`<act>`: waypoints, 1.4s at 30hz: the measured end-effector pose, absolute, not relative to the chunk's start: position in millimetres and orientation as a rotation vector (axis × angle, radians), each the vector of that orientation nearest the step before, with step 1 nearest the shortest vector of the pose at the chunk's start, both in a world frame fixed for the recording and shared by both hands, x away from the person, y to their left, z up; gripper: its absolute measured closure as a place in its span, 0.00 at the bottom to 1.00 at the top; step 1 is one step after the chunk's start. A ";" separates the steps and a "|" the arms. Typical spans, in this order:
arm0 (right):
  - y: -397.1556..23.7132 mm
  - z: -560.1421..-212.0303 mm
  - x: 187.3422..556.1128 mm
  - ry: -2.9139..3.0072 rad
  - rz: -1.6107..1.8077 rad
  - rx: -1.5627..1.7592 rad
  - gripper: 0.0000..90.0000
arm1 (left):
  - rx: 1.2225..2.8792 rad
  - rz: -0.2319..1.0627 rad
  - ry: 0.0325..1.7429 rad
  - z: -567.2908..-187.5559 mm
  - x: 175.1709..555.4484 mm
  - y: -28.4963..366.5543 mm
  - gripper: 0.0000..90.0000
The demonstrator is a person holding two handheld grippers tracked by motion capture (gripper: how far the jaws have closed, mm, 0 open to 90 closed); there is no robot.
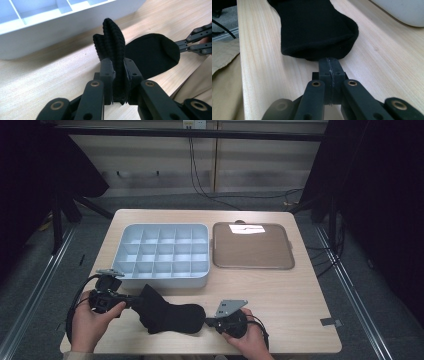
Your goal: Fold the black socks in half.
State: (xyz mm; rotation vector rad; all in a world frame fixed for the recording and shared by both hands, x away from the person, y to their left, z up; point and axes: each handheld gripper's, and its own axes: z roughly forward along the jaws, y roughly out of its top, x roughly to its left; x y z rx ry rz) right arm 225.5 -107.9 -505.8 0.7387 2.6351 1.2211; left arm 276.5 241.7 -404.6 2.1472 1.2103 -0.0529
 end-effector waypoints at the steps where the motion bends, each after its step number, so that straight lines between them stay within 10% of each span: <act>1: -107.7 -505.9 225.5 2.634 1.223 0.740 1.00 | 2.149 -0.061 1.206 -404.0 276.4 240.2 0.89; 42: -99.9 -506.9 226.3 2.630 1.238 0.726 1.00 | 2.305 -0.098 1.124 -405.8 276.9 191.8 0.89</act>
